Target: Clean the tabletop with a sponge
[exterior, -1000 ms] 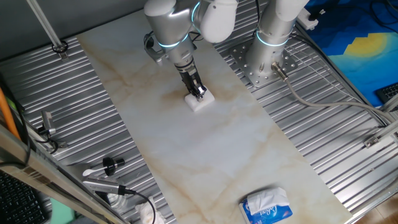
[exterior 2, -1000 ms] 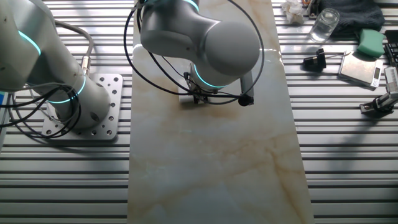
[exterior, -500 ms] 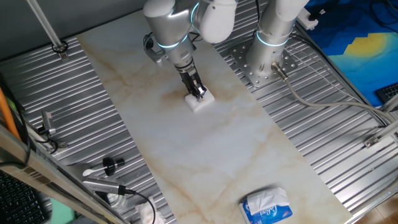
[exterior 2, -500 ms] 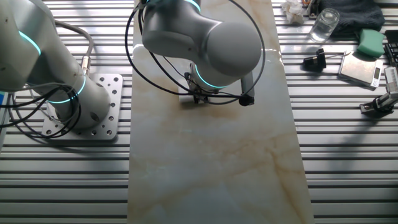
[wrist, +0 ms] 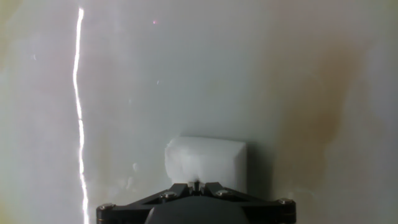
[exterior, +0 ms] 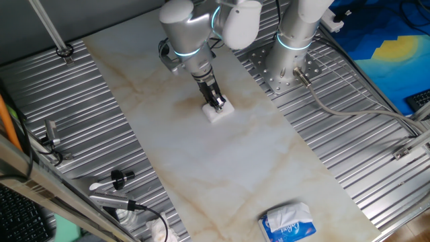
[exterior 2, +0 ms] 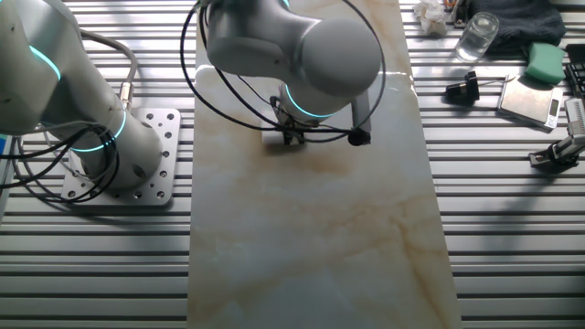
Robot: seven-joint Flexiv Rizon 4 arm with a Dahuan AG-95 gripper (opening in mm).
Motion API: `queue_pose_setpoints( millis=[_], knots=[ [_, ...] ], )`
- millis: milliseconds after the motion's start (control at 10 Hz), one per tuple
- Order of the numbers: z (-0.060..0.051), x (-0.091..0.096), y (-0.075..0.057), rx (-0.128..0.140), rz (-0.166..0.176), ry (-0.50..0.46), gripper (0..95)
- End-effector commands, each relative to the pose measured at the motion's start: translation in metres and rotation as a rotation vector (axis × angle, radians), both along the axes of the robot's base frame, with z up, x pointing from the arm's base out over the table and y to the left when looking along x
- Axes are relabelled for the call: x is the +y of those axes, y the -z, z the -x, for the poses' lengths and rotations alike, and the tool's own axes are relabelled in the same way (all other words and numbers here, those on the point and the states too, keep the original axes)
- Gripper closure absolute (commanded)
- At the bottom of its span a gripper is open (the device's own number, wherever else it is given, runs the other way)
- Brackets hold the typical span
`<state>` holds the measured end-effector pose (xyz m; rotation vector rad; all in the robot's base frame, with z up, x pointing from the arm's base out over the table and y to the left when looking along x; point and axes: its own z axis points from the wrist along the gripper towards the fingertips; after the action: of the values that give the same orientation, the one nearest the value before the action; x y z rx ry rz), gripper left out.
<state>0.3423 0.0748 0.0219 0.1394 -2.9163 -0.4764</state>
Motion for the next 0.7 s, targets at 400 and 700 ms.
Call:
queue_pose_setpoints(
  millis=[400,700],
  knots=[
    [0.008,0.029,0.006,-0.002,0.003,0.049,95.0],
    [0.01,0.037,0.002,0.002,-0.002,0.059,95.0]
  ],
)
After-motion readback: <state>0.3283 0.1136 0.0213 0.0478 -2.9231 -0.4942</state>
